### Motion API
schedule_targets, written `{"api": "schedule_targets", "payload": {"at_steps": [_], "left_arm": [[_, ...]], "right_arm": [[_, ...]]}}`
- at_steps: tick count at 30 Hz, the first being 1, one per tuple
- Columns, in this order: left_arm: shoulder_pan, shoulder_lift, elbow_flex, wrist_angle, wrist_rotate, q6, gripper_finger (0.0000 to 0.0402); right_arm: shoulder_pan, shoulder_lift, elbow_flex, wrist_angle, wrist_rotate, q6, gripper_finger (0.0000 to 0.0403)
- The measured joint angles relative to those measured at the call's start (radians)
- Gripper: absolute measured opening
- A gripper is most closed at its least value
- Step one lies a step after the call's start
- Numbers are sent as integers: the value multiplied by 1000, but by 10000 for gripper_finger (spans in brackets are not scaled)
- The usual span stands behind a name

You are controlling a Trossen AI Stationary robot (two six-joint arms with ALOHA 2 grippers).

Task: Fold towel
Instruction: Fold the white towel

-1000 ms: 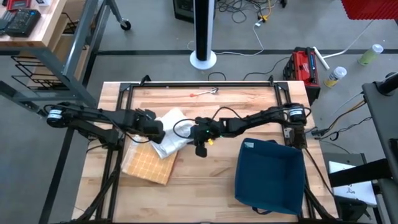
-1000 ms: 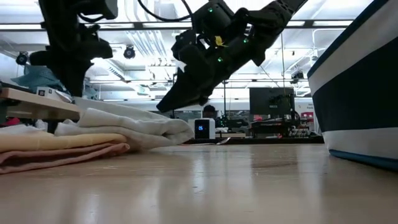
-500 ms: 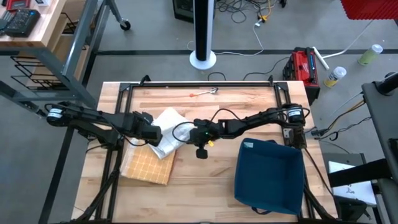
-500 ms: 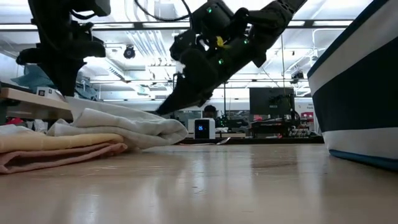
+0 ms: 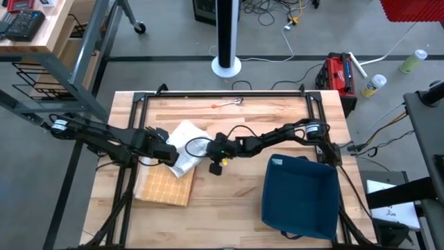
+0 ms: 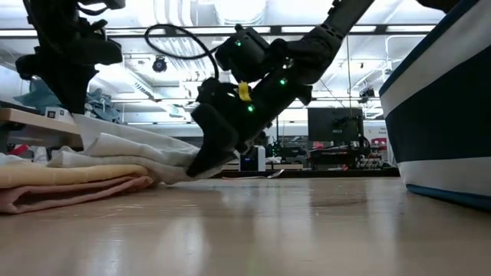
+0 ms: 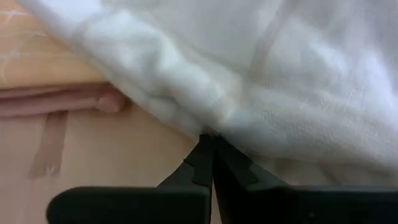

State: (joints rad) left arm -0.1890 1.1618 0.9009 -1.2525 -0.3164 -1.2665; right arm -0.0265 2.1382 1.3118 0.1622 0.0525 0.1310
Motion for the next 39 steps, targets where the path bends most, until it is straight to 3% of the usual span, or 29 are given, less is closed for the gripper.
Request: {"api": "schedule_targets", "payload": {"at_steps": [11,39], "left_arm": [[-23,2,-41,-14,13,-28,0],[-88,-35,-31,23,21,-79,0]], "right_arm": [[3,-22,22,-17,16,-1,0],[6,212,296,-16,53,-11,0]]}}
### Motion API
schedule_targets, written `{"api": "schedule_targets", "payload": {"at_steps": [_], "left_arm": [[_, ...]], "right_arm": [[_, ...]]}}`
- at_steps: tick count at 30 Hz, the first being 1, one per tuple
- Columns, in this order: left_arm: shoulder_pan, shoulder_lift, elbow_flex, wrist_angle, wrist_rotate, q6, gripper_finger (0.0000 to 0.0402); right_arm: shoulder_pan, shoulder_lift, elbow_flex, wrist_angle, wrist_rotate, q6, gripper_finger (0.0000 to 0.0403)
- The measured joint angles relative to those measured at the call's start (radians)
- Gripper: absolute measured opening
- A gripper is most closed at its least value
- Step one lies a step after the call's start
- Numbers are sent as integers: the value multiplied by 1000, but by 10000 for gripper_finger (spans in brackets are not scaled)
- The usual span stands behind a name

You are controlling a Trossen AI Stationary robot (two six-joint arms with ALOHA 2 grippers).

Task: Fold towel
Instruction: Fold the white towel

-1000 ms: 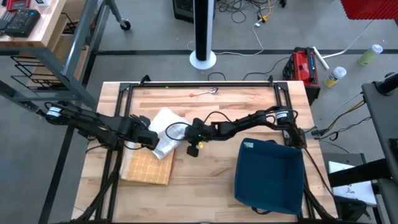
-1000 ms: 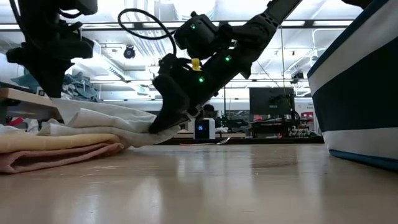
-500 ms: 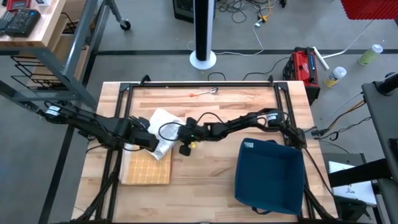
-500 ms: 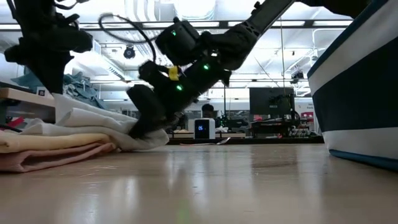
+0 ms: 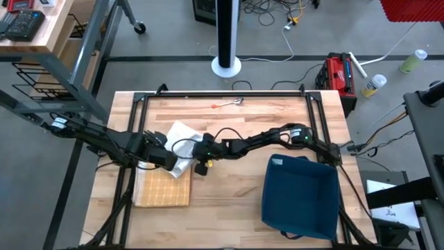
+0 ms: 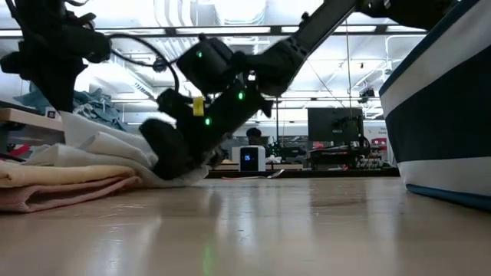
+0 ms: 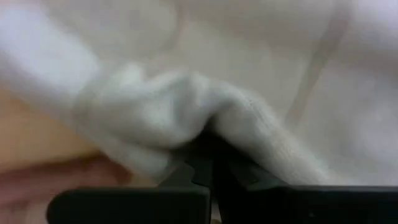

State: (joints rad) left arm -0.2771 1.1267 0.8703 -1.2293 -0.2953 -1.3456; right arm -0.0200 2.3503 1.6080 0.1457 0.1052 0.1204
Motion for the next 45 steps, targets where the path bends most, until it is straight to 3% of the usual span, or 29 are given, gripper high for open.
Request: {"api": "schedule_targets", "payload": {"at_steps": [11,24,31,37,42,45], "left_arm": [[-65,9,60,-193,162,-111,0],[-88,60,34,-230,102,-195,3],[-94,122,5,-246,155,-189,42],[-95,97,4,-323,153,-158,86],[-96,52,17,-213,122,-133,111],[-112,37,16,-41,52,34,114]], "right_arm": [[-11,27,36,-100,2,61,0],[-10,31,44,-107,0,35,0],[-5,31,44,-108,-3,21,0],[0,31,43,-108,-1,8,0],[0,25,42,-115,-6,-17,0],[3,-6,39,-169,-18,-32,0]]}}
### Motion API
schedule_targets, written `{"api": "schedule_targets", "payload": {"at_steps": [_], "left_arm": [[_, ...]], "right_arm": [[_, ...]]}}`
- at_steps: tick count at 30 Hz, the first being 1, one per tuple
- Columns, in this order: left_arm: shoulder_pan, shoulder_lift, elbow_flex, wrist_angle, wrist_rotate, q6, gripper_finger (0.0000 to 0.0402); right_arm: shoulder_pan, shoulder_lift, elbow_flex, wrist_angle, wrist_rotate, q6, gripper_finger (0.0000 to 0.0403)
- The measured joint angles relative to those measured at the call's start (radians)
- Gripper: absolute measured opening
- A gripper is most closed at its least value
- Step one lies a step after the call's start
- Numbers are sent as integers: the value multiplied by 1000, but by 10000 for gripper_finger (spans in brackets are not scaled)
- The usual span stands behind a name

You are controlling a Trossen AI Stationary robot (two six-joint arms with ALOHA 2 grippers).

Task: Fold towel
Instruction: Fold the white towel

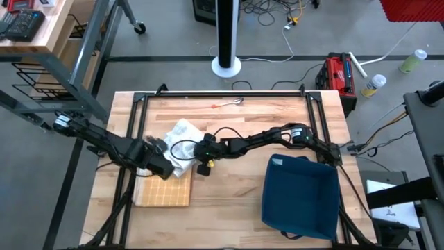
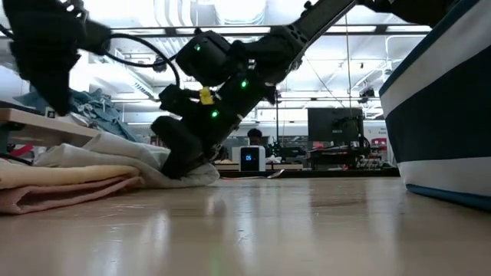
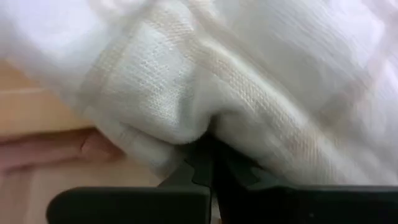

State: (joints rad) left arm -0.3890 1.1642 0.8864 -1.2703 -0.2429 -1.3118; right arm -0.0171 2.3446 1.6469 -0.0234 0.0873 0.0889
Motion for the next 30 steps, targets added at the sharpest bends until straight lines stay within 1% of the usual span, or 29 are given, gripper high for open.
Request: {"api": "schedule_targets", "payload": {"at_steps": [2,4,7,9,11,15,19,23,27,30], "left_arm": [[-12,-1,-10,104,-52,156,113],[-21,2,-29,152,-107,291,112],[-30,6,-64,179,-211,413,116],[-30,5,-98,196,-261,476,121],[-30,5,-135,212,-277,513,128],[-30,6,-211,282,-291,526,138],[-30,5,-282,455,-343,633,145],[-30,7,-327,607,-354,760,149],[-29,8,-352,616,-353,760,150],[-29,6,-347,611,-349,755,148]], "right_arm": [[0,-24,-2,-43,-8,-25,0],[1,-46,-3,-86,-8,-60,0],[0,-66,-2,-125,-7,-83,0],[0,-66,-2,-138,-7,-82,0],[0,-65,-5,-144,-13,-82,0],[0,-65,-12,-134,-13,-83,0],[-1,-65,-15,-132,-12,-84,0],[0,-65,-15,-131,-12,-85,0],[-1,-65,-15,-129,-12,-85,0],[-1,-65,-15,-128,-11,-83,0]]}}
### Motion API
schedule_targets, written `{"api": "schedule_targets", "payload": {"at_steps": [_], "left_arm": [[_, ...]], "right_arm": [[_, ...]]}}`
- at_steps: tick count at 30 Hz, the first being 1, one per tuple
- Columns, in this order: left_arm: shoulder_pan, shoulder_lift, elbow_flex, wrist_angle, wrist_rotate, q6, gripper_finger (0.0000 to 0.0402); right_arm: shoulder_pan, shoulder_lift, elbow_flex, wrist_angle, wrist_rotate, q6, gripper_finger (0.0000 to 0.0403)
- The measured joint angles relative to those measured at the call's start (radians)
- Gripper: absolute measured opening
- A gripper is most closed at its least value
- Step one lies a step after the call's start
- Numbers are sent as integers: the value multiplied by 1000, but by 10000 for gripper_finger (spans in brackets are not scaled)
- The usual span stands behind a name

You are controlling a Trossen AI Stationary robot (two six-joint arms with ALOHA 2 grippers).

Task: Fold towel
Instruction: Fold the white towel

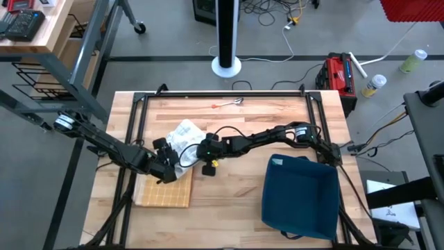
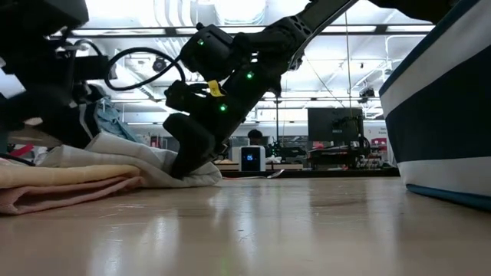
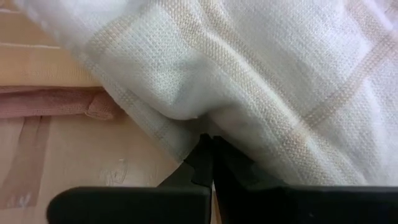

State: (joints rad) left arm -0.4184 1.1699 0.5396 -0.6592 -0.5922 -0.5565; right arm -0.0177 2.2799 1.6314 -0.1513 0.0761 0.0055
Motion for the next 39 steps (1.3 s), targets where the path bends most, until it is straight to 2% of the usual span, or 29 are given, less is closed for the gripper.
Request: {"api": "schedule_targets", "payload": {"at_steps": [5,8,14,20,27,31,33,35,39], "left_arm": [[-2,0,50,-94,99,102,137],[-2,-1,63,-122,112,110,133],[-1,13,43,-89,57,91,140],[1,44,10,71,21,175,148],[2,98,7,91,-19,170,134],[3,143,7,148,-70,163,110],[3,163,20,152,-76,163,75],[4,168,41,118,-65,158,24],[-2,149,96,-32,-45,89,4]], "right_arm": [[0,0,0,0,1,-2,0],[0,1,0,1,1,-2,0],[-2,2,0,4,2,-6,0],[-2,2,0,7,2,-9,0],[-2,3,-1,9,2,-14,0],[-2,3,-1,12,2,-19,0],[-2,3,-1,13,2,-19,0],[-2,3,-2,13,3,-18,0],[-2,3,-6,12,3,-16,0]]}}
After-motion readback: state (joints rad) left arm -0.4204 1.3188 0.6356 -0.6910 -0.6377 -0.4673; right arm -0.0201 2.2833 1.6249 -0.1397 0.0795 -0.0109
